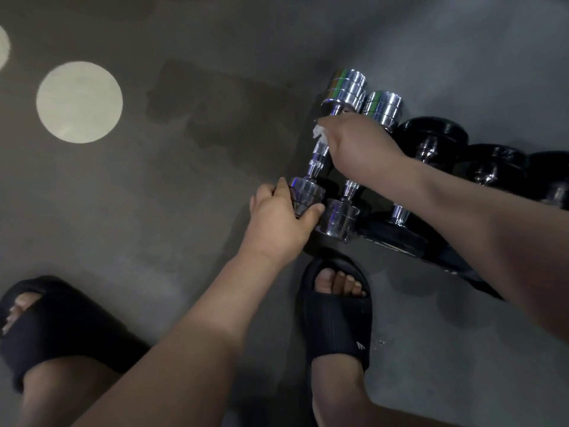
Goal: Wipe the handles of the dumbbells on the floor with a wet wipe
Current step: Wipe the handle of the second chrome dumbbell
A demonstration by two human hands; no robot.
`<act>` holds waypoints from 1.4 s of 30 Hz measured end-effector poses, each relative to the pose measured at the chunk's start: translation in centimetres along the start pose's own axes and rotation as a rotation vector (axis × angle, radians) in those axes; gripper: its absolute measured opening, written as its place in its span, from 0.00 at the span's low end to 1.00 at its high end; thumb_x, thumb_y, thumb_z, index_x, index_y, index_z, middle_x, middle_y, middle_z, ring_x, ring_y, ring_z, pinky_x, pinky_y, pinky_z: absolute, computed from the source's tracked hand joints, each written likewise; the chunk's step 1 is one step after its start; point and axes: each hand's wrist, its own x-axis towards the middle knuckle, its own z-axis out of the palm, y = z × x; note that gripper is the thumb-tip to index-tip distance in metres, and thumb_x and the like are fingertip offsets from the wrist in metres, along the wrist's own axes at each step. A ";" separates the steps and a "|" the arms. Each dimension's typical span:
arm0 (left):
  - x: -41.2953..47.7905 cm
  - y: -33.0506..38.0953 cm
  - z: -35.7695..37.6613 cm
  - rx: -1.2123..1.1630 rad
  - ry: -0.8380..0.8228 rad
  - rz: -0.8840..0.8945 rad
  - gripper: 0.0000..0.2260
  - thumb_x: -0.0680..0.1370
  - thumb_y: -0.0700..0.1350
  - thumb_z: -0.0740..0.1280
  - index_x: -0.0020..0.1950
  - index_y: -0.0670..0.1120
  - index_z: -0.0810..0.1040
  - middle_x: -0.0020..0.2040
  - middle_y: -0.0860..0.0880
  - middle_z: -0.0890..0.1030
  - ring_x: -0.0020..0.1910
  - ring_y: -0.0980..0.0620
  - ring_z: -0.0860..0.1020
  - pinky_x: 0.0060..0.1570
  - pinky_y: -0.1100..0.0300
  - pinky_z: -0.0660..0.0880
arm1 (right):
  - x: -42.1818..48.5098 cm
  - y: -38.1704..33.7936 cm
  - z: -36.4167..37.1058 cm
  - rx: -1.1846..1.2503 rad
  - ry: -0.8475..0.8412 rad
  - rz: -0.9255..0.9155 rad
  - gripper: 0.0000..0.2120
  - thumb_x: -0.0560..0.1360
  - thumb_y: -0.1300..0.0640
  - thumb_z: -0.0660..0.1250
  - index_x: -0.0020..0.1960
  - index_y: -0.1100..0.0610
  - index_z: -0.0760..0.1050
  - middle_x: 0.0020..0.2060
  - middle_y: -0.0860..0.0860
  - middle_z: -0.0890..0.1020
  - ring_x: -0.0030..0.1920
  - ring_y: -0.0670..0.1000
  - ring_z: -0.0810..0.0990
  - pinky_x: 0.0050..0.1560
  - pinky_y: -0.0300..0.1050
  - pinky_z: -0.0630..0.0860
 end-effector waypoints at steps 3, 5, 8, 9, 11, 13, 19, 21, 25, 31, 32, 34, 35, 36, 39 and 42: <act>1.0 0.5 0.0 0.015 0.003 -0.010 0.26 0.74 0.56 0.72 0.67 0.45 0.75 0.60 0.42 0.74 0.64 0.41 0.71 0.65 0.57 0.67 | 0.3 0.2 0.1 -0.055 0.025 0.017 0.14 0.76 0.68 0.61 0.58 0.60 0.79 0.52 0.53 0.83 0.51 0.50 0.77 0.51 0.38 0.69; 1.4 0.6 -0.2 0.025 0.011 -0.009 0.22 0.72 0.56 0.73 0.61 0.46 0.79 0.55 0.43 0.76 0.61 0.42 0.73 0.61 0.57 0.71 | 0.2 -0.1 0.0 -0.085 0.033 0.029 0.13 0.73 0.67 0.62 0.55 0.59 0.79 0.49 0.55 0.82 0.49 0.56 0.80 0.52 0.49 0.77; 1.2 0.5 -0.4 0.037 0.007 -0.009 0.21 0.70 0.56 0.74 0.59 0.47 0.80 0.53 0.43 0.76 0.59 0.43 0.74 0.59 0.57 0.72 | -0.3 -0.9 -0.2 -0.096 0.020 0.042 0.13 0.74 0.67 0.62 0.56 0.59 0.79 0.48 0.56 0.82 0.48 0.58 0.80 0.50 0.51 0.77; 1.0 0.3 -0.4 0.034 0.007 -0.010 0.21 0.70 0.56 0.74 0.58 0.47 0.80 0.53 0.44 0.76 0.59 0.43 0.74 0.58 0.58 0.71 | -0.5 -1.0 -0.1 -0.094 0.018 0.038 0.13 0.74 0.67 0.62 0.56 0.59 0.79 0.48 0.56 0.82 0.49 0.58 0.80 0.50 0.51 0.77; 0.3 -0.3 -0.3 0.027 0.010 -0.005 0.20 0.70 0.56 0.74 0.57 0.47 0.80 0.53 0.45 0.74 0.59 0.43 0.73 0.57 0.58 0.71 | -0.9 -1.2 0.3 -0.108 -0.002 0.022 0.14 0.75 0.67 0.61 0.58 0.60 0.78 0.50 0.57 0.82 0.51 0.58 0.80 0.52 0.50 0.76; -0.1 -0.8 -0.3 0.023 0.021 0.014 0.20 0.71 0.56 0.75 0.57 0.48 0.79 0.52 0.46 0.73 0.58 0.43 0.73 0.58 0.57 0.71 | -0.9 -1.0 0.2 -0.104 -0.045 -0.003 0.16 0.76 0.68 0.61 0.61 0.61 0.78 0.55 0.57 0.83 0.56 0.59 0.80 0.54 0.42 0.72; -0.1 -1.2 -0.2 -0.013 0.032 0.047 0.18 0.71 0.56 0.77 0.56 0.50 0.80 0.51 0.47 0.73 0.57 0.44 0.74 0.57 0.56 0.72 | -0.6 -1.8 0.1 -0.152 0.031 0.084 0.17 0.75 0.66 0.62 0.61 0.57 0.80 0.56 0.57 0.83 0.57 0.60 0.80 0.49 0.41 0.68; -0.2 -1.4 -0.4 -0.022 0.029 0.079 0.15 0.72 0.55 0.75 0.55 0.50 0.80 0.49 0.47 0.74 0.55 0.46 0.74 0.54 0.59 0.71 | -1.6 -2.9 1.0 -0.181 -0.031 -0.016 0.15 0.74 0.63 0.62 0.56 0.54 0.82 0.52 0.55 0.83 0.55 0.59 0.81 0.52 0.41 0.73; -0.3 -2.0 -1.4 -0.037 0.010 0.130 0.06 0.74 0.50 0.68 0.47 0.49 0.79 0.43 0.47 0.77 0.47 0.48 0.76 0.43 0.62 0.67 | -3.3 -3.1 0.5 -0.149 -0.181 -0.207 0.11 0.78 0.60 0.62 0.53 0.51 0.81 0.49 0.50 0.82 0.51 0.55 0.81 0.49 0.45 0.76; 0.8 -2.2 -3.0 -0.062 0.129 0.080 0.14 0.74 0.50 0.65 0.55 0.48 0.84 0.49 0.48 0.85 0.51 0.49 0.81 0.55 0.58 0.76 | -1.1 -0.5 -0.9 -0.081 -0.001 -0.039 0.15 0.74 0.68 0.60 0.55 0.56 0.79 0.47 0.50 0.77 0.51 0.50 0.75 0.49 0.40 0.65; 1.0 -2.0 -3.2 -0.085 0.168 0.074 0.15 0.75 0.49 0.65 0.58 0.48 0.84 0.51 0.48 0.85 0.52 0.50 0.82 0.57 0.58 0.76 | -1.5 -0.9 -0.6 -0.064 -0.003 -0.048 0.14 0.73 0.68 0.60 0.54 0.57 0.79 0.45 0.50 0.76 0.49 0.50 0.75 0.50 0.39 0.66; 1.6 -1.3 -3.3 -0.149 0.222 0.093 0.16 0.74 0.47 0.64 0.60 0.48 0.83 0.53 0.48 0.84 0.51 0.52 0.82 0.58 0.58 0.77 | -3.0 -2.1 -0.1 -0.016 -0.012 -0.113 0.13 0.75 0.69 0.62 0.55 0.59 0.80 0.43 0.52 0.78 0.45 0.49 0.73 0.51 0.28 0.62; 1.9 -0.9 -3.3 -0.185 0.239 0.111 0.15 0.75 0.45 0.64 0.60 0.47 0.82 0.54 0.48 0.83 0.49 0.54 0.82 0.58 0.60 0.77 | -3.6 -2.4 0.1 0.023 -0.001 -0.146 0.13 0.76 0.70 0.63 0.56 0.61 0.81 0.44 0.54 0.80 0.44 0.48 0.73 0.51 0.24 0.59; 2.2 -0.2 -3.2 -0.204 0.255 0.138 0.15 0.75 0.42 0.64 0.61 0.47 0.81 0.55 0.48 0.83 0.49 0.55 0.81 0.57 0.63 0.76 | -4.0 -2.4 0.1 0.064 0.023 -0.162 0.13 0.77 0.69 0.64 0.58 0.61 0.81 0.45 0.56 0.82 0.44 0.48 0.73 0.54 0.22 0.60; 3.1 1.5 -2.4 -0.246 0.302 0.243 0.17 0.75 0.37 0.63 0.63 0.45 0.79 0.57 0.47 0.81 0.51 0.55 0.80 0.57 0.64 0.76 | -4.8 -1.8 -0.4 0.105 0.093 -0.093 0.16 0.81 0.58 0.63 0.68 0.57 0.74 0.47 0.54 0.83 0.46 0.54 0.80 0.51 0.43 0.75; 4.2 2.8 -1.5 -0.250 0.283 0.295 0.17 0.77 0.37 0.63 0.65 0.46 0.78 0.57 0.48 0.80 0.53 0.53 0.80 0.58 0.60 0.76 | -5.9 -1.6 -0.9 0.154 0.080 -0.121 0.15 0.80 0.54 0.62 0.64 0.58 0.67 0.38 0.53 0.82 0.36 0.57 0.80 0.37 0.52 0.77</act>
